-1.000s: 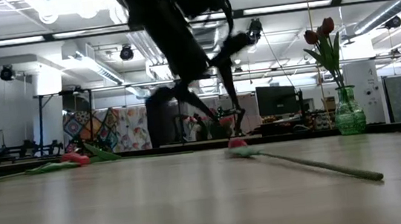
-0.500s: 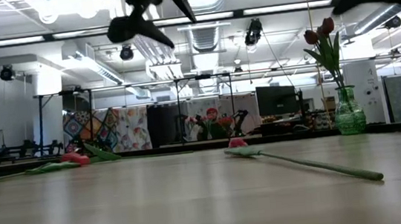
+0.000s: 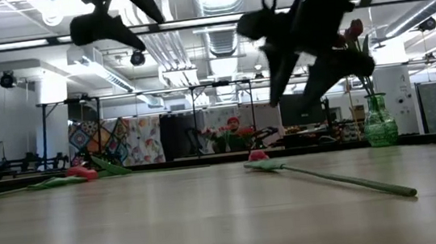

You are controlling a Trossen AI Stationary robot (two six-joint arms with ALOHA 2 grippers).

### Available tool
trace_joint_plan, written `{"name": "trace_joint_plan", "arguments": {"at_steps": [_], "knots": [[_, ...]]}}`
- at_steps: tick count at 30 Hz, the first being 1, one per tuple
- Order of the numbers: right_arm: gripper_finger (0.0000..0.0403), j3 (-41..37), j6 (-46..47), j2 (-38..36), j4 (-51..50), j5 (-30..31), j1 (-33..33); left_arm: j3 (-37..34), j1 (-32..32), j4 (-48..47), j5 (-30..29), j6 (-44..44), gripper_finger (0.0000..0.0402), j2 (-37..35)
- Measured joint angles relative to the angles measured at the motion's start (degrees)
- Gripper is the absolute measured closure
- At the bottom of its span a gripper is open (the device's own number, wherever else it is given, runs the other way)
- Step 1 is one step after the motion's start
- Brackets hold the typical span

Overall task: Sort flowers into vase by color
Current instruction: Put the red tulip into the right blue vase

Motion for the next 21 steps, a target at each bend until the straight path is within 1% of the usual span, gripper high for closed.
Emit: {"name": "trace_joint_plan", "arguments": {"at_steps": [1,4,6,9,11,16,21], "knots": [[0.019,1.0,-0.4,1.3,0.0,-0.9,-0.9,-2.0,-0.3,2.7,0.4,-0.1,0.013,-0.9],[0.019,3.9,-1.1,5.3,0.5,-2.9,-3.6,-7.8,-1.1,10.6,4.5,0.1,0.013,-2.6],[0.019,5.4,-1.6,8.1,0.1,-2.9,-4.9,-11.1,-1.6,15.3,7.2,0.1,0.013,-3.4],[0.0191,7.5,-2.7,11.0,0.3,-3.0,-6.9,-14.5,-2.2,19.8,10.4,-0.4,0.013,-4.1],[0.0193,8.6,-3.5,12.6,0.7,-3.6,-8.1,-15.6,-2.8,20.1,11.6,-0.6,0.013,-4.1],[0.0207,10.9,-6.6,16.6,0.7,-4.8,-10.4,-16.5,-4.6,20.4,12.0,-0.2,0.013,-4.2],[0.0235,12.5,-8.2,19.6,0.8,-5.0,-11.5,-16.5,-5.9,20.3,12.0,0.3,0.013,-4.3]]}}
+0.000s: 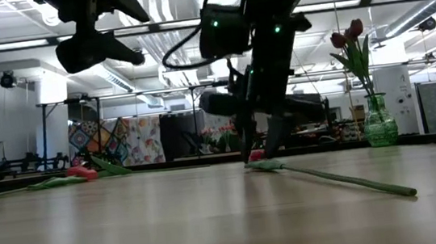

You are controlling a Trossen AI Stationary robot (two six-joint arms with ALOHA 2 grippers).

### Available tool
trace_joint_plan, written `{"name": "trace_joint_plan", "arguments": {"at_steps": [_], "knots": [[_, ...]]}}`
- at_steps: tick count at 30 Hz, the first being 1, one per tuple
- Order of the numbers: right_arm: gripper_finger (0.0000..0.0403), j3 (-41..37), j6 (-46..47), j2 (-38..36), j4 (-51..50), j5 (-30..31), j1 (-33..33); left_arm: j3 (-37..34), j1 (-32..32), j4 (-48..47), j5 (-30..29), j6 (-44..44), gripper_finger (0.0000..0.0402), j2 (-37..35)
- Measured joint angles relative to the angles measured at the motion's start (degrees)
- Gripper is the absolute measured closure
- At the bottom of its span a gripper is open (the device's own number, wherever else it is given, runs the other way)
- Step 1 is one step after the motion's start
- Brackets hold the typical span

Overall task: Sort flowers into vase by color
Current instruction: Put the red tulip into the right blue vase

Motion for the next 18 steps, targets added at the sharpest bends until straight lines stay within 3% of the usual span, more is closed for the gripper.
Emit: {"name": "trace_joint_plan", "arguments": {"at_steps": [5,12,18], "knots": [[0.0285,0.2,0.3,1.7,0.2,0.2,-0.3,-1.1,-0.6,1.5,3.3,3.8,0.013,-3.7],[0.038,-0.1,-0.8,0.8,-0.1,0.6,0.0,-3.6,-1.3,2.7,4.5,16.9,0.013,-15.7],[0.0389,-0.1,-5.9,-5.7,-1.9,0.2,1.6,-4.3,-1.3,3.5,4.1,20.8,0.013,-22.4]]}}
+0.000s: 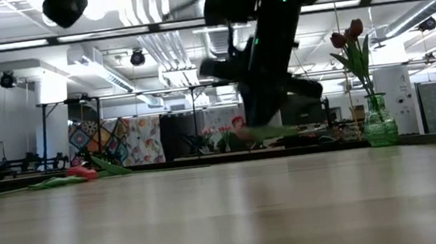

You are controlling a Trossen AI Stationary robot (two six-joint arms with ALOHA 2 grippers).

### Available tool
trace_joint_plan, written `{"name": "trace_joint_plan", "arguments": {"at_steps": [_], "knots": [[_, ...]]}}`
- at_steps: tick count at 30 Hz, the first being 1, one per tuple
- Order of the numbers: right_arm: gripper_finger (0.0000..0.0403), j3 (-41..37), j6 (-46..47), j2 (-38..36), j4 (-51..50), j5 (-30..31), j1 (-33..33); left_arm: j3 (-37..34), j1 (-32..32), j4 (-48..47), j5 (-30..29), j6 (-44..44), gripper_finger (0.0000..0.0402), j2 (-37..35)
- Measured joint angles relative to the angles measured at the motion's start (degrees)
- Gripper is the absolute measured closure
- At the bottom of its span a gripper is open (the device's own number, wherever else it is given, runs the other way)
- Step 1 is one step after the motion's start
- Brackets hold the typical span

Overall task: Sort flowers into vase by color
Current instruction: Put the red tulip into the right blue vase

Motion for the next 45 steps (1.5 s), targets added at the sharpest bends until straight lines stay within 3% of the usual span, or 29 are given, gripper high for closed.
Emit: {"name": "trace_joint_plan", "arguments": {"at_steps": [3,8,12,20,24,30,39,45], "knots": [[0.039,0.0,-5.5,-4.3,-0.5,-0.2,1.5,0.0,0.0,3.2,-0.5,0.0,0.013,-1.5],[0.039,0.0,-12.7,-13.2,-1.4,-1.6,5.4,-0.1,0.1,10.1,-8.8,-0.3,0.013,-1.2],[0.039,-0.1,-17.2,-21.9,-0.5,-1.5,10.0,-0.2,0.0,11.8,-4.4,5.9,0.013,-0.6],[0.039,-0.9,-26.0,-35.0,0.6,-7.5,21.4,-0.2,0.0,18.9,-2.4,12.4,0.013,0.0],[0.039,-3.5,-31.5,-39.1,6.1,-8.9,25.8,-0.2,0.0,21.8,1.4,13.2,0.013,0.1],[0.039,-10.2,-32.6,-42.0,18.2,-17.4,29.2,-0.2,0.0,22.1,1.3,12.5,0.013,0.0],[0.039,-19.8,-34.0,-47.8,34.7,-16.0,39.1,-0.2,0.0,21.8,0.9,10.1,0.013,0.1],[0.039,-26.6,-33.8,-51.0,41.3,-16.0,42.8,-0.2,0.0,21.8,-4.4,8.5,0.013,0.1]]}}
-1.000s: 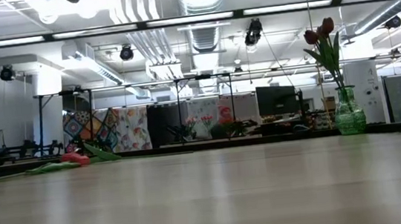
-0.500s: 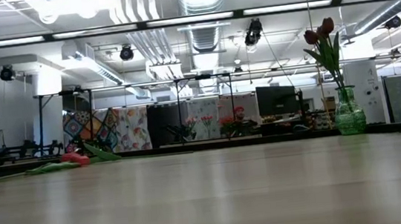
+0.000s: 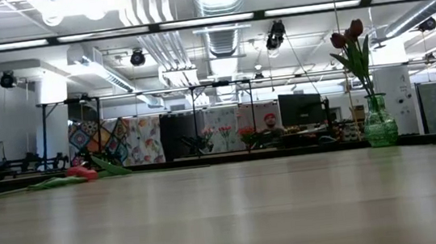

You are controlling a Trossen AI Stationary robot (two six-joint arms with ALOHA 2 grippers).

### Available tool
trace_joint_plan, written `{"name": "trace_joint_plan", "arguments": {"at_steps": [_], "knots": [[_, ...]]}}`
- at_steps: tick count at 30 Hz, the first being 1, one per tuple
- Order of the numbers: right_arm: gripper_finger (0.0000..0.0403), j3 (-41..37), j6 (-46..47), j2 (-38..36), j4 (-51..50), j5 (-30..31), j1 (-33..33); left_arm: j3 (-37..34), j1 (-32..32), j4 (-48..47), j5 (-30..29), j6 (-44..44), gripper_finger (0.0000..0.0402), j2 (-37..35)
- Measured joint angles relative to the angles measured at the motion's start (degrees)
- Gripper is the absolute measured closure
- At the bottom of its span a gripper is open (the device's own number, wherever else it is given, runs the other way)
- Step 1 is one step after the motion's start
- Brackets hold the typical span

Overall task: Sort flowers into vase by color
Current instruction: Put the red tulip into the right blue vase

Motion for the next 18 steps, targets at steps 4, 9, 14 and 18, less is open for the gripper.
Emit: {"name": "trace_joint_plan", "arguments": {"at_steps": [4,9,14,18], "knots": [[0.039,-3.1,3.2,-2.0,3.6,-0.3,1.9,0.0,0.0,0.0,-1.3,-1.3,0.013,0.4],[0.039,-5.2,3.6,-2.9,5.8,1.1,5.0,0.0,0.0,0.0,-1.8,-2.6,0.013,1.3],[0.039,-5.4,2.8,-2.6,5.9,1.6,6.9,0.0,0.0,0.0,-2.4,-3.6,0.013,2.6],[0.039,-5.4,2.0,-2.5,6.0,1.4,8.4,0.0,0.0,0.0,-2.9,-4.5,0.013,3.6]]}}
